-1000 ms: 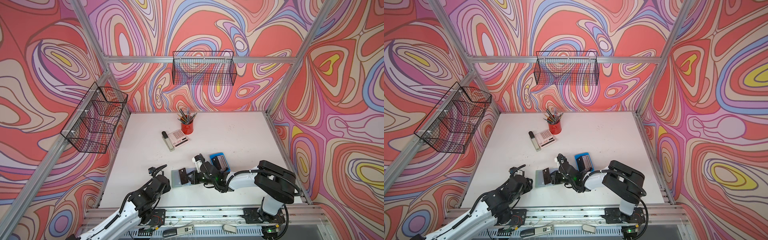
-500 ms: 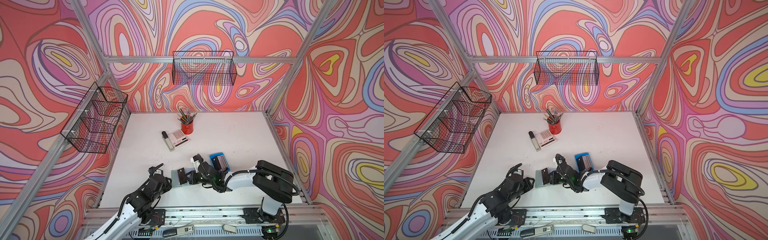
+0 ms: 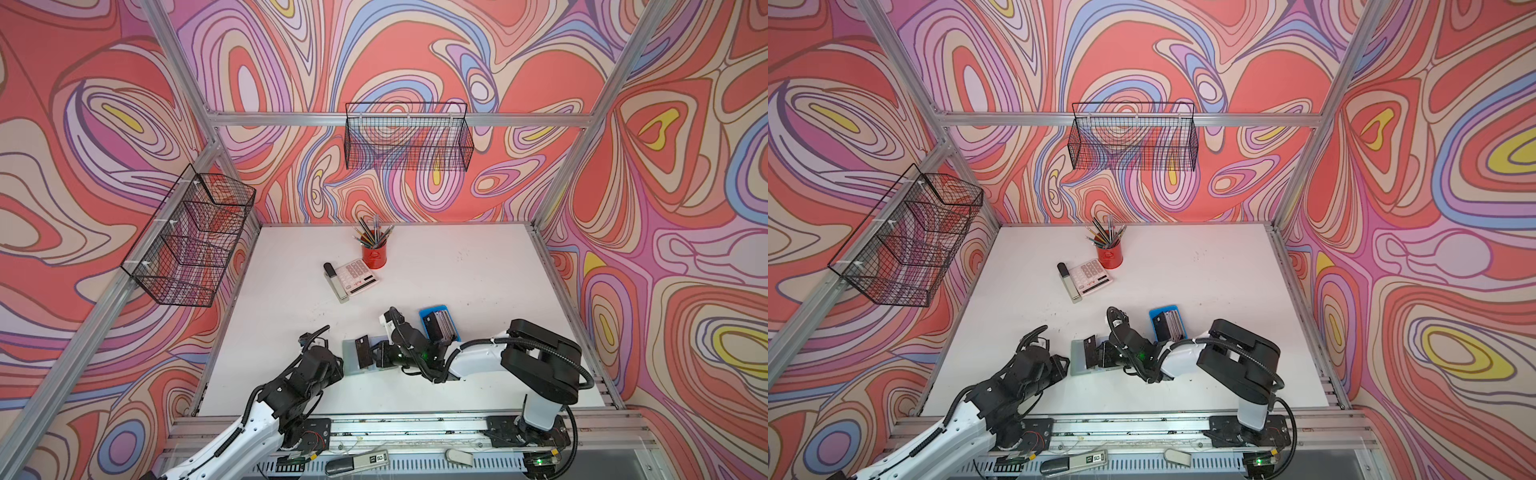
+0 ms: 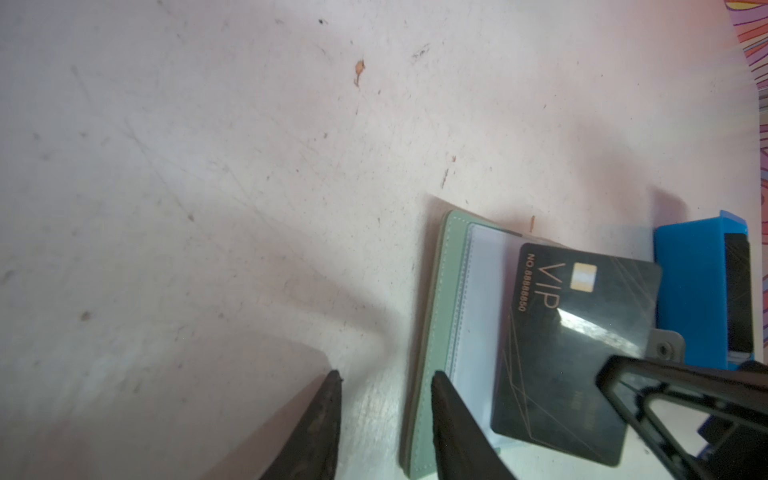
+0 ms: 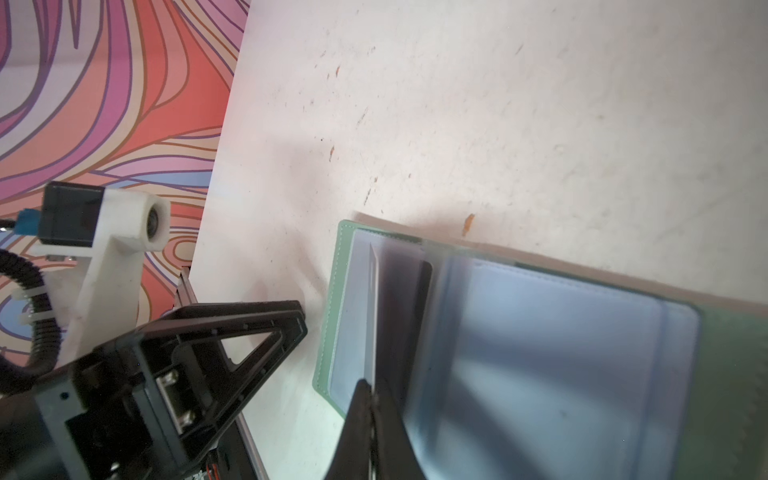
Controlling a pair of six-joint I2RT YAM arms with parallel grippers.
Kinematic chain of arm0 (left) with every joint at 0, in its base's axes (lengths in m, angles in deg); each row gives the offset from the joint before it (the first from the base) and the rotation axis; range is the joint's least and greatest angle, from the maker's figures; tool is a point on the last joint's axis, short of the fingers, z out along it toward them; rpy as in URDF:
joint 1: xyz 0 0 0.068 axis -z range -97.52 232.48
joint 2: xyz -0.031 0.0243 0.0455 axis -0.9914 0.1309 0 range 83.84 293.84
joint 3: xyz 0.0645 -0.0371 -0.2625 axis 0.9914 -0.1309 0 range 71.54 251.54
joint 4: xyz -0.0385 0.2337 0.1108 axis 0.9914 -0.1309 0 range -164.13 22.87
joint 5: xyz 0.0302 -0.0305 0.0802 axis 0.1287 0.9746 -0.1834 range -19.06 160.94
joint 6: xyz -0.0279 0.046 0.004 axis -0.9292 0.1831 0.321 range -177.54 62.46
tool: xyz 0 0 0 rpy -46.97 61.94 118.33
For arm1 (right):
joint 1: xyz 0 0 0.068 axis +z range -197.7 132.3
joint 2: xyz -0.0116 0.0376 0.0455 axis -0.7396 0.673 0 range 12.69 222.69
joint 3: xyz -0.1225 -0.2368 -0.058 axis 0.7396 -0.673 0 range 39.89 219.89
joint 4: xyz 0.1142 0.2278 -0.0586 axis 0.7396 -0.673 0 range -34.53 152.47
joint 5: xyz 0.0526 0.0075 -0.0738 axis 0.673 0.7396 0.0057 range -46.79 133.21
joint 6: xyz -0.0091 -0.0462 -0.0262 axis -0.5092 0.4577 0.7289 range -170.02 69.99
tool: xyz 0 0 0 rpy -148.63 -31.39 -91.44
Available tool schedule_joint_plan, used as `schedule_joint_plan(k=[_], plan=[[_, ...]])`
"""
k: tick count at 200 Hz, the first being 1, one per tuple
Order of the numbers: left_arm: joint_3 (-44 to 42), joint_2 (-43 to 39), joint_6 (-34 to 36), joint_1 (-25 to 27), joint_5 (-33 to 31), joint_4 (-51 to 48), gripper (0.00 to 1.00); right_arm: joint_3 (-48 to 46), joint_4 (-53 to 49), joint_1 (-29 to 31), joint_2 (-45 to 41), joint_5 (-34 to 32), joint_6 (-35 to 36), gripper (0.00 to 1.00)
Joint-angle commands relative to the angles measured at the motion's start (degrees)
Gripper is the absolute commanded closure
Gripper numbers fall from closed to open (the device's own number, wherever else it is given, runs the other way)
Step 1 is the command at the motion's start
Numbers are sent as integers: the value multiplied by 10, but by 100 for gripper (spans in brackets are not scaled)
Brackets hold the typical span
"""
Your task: Put the credit cards into the card holder
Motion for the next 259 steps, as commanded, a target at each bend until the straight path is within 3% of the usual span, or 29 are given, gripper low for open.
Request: schedule_joint_plan(k=[1, 97, 259], plan=[[0, 21, 5, -4, 12, -8, 63, -1, -24, 2, -37, -32, -11, 100], [10, 102, 24, -6, 49, 81, 65, -63, 7, -13, -72, -50, -46, 100], [0, 155, 29, -6, 66, 142, 65, -54, 30, -13, -19, -28, -56, 100]])
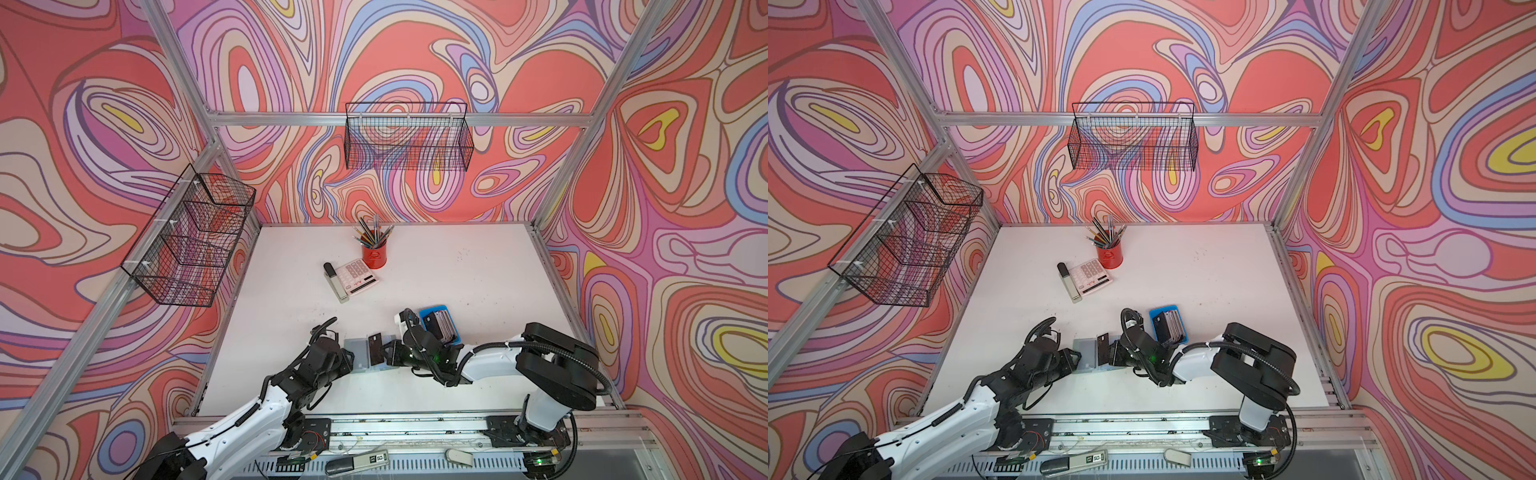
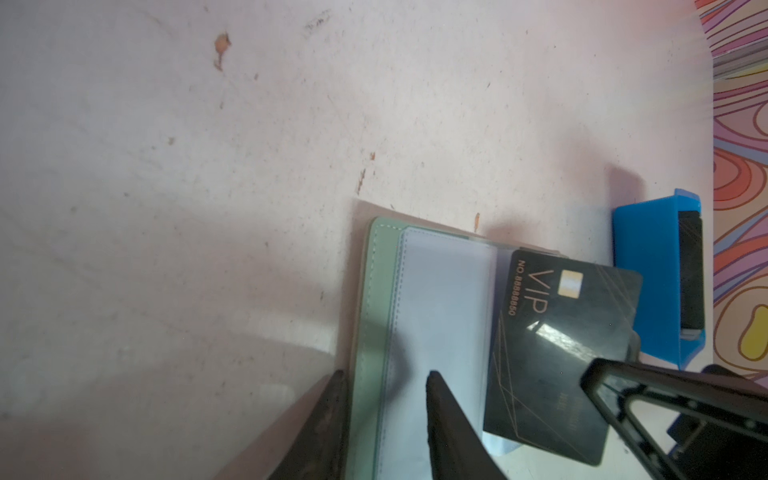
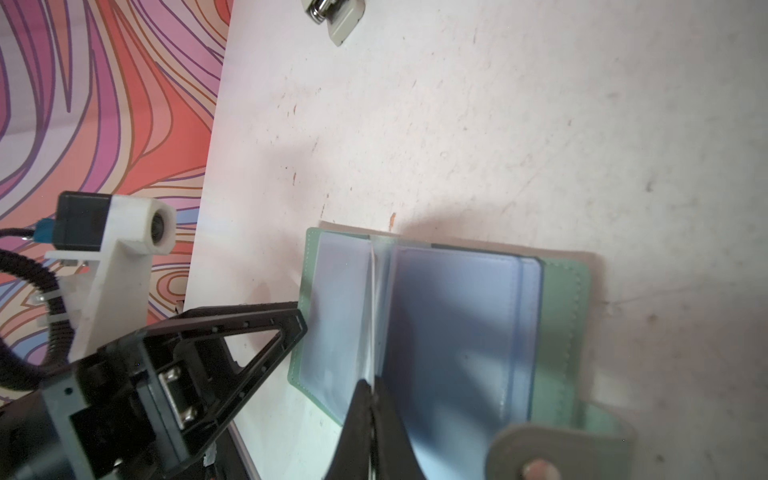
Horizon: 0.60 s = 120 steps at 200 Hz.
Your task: Put the credit cards into the card holder
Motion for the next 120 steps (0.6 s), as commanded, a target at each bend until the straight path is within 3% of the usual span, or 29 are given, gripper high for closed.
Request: schedule_joint_plan(k=[1, 120], plan=[[-9, 11, 8, -3, 7, -17, 65, 10, 9, -1, 16, 7, -8, 100], [-13, 5, 8, -3, 9, -16, 66, 19, 38, -1, 67, 38, -73, 100]])
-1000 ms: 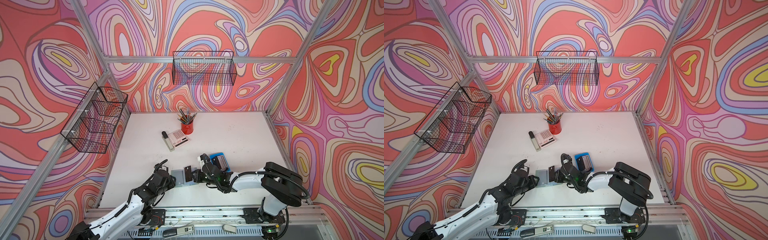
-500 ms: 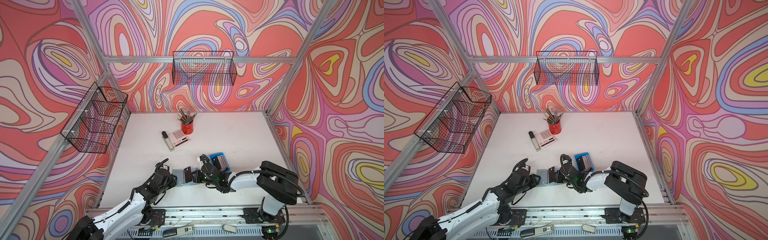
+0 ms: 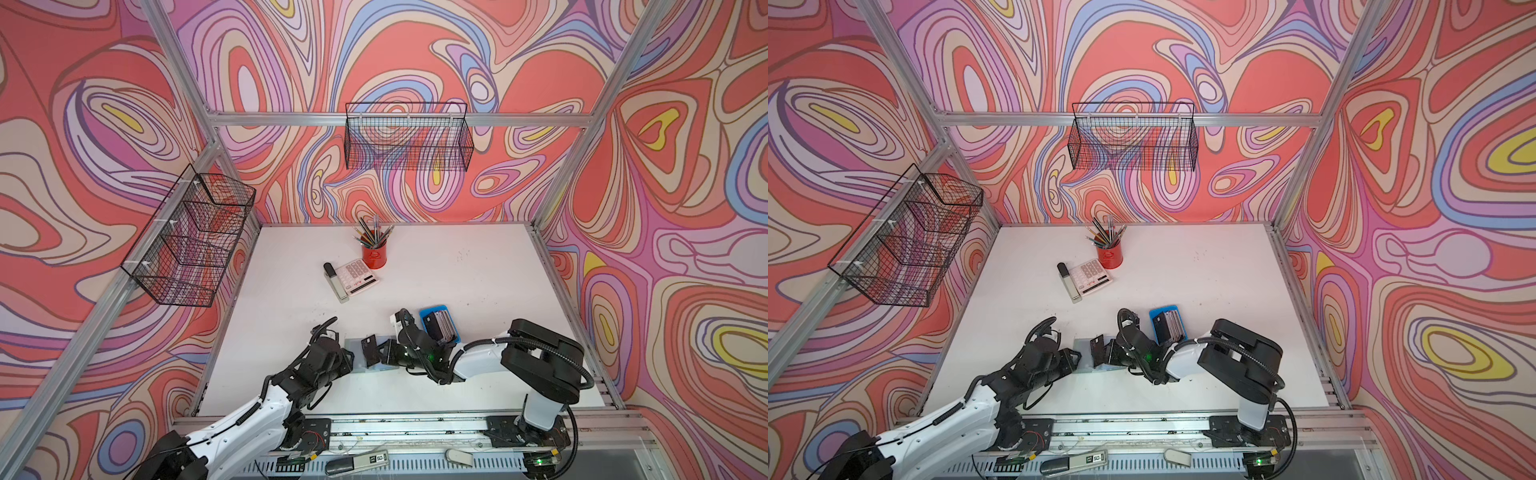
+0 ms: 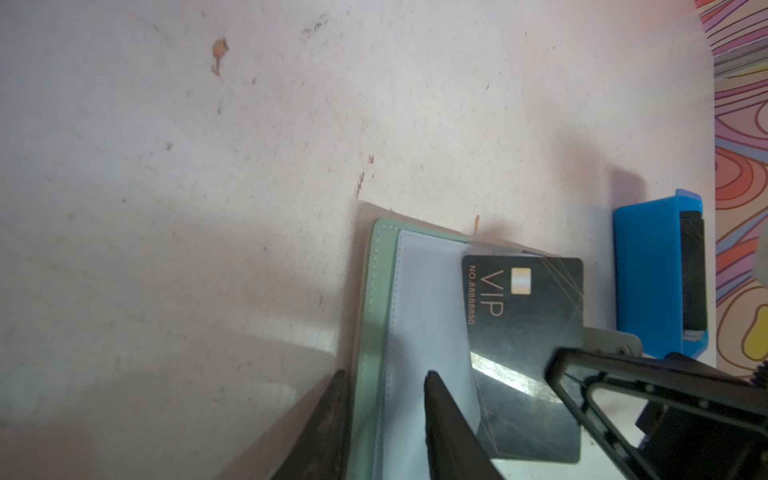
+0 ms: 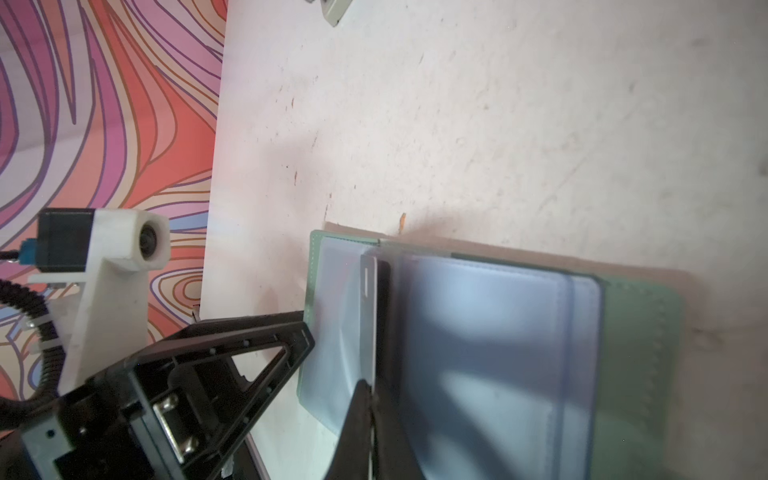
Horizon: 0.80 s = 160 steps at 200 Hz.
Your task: Put the credit cards into the card holder
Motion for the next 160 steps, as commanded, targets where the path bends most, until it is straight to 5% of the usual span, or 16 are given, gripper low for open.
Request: schedule_joint_plan(k=[1, 70, 160], plan=[[-12, 2, 4, -3, 9, -21, 66, -6, 8, 0, 20, 10, -29, 100], [-16, 4, 1, -3, 7, -18, 67, -74, 23, 0, -15, -55, -83, 100], [-14, 2, 2, -3, 12, -20, 70, -61, 65, 1, 14, -15, -86, 100]])
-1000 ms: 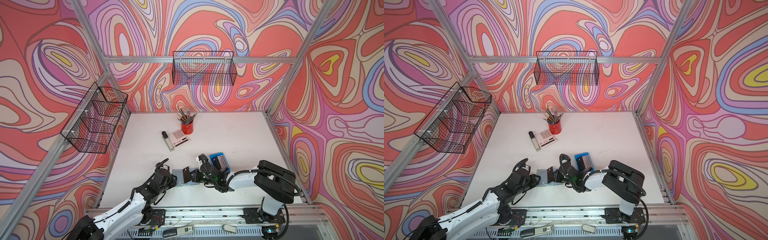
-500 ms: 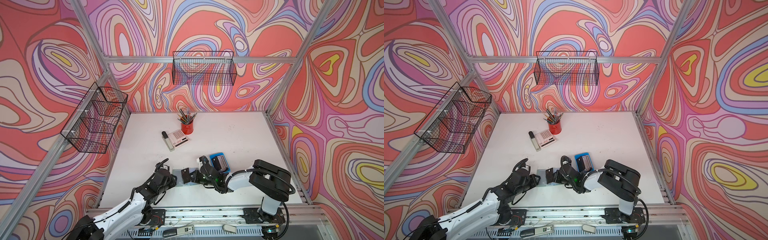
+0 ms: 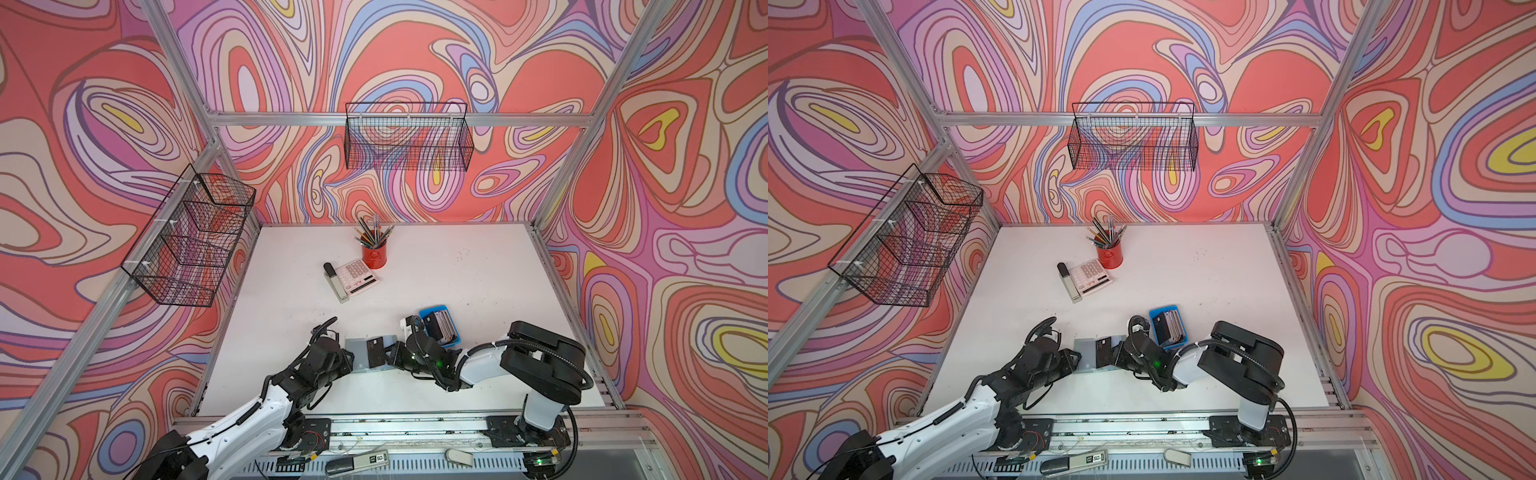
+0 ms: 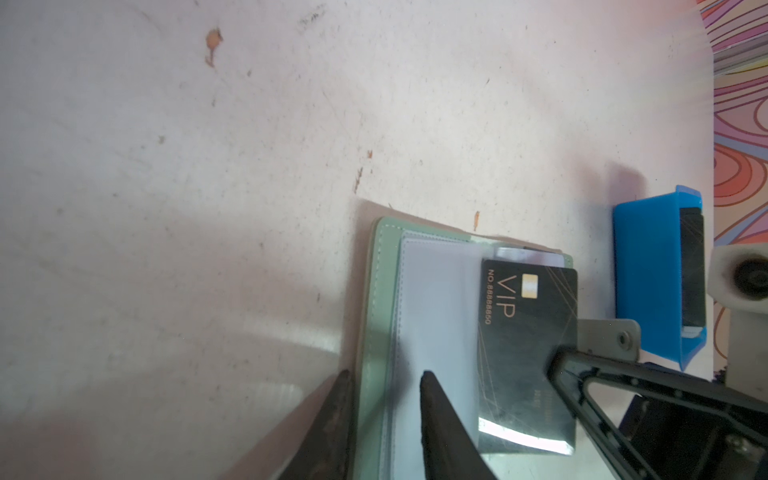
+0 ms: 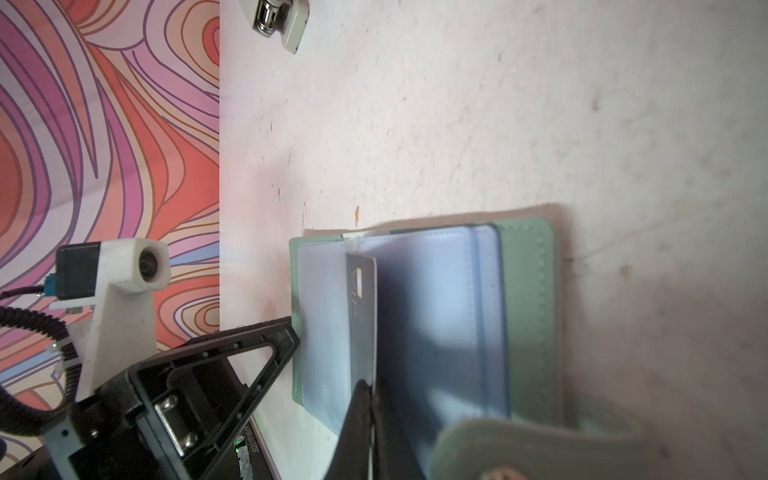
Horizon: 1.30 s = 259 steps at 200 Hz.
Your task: Put the credit cards into the card holder
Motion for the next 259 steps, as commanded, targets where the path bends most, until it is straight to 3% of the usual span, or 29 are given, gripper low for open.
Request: schedule_joint_plan(k=[1, 85, 259], plan=[[-13, 2, 2, -3, 6, -21, 71, 0, -5, 1, 20, 11, -9, 100], [-15, 12, 2, -3, 11, -11, 75, 21, -5, 1, 43, 39, 3, 100], [-15, 29, 1, -3, 27, 8, 79, 54, -56, 21, 72, 34, 2, 100]])
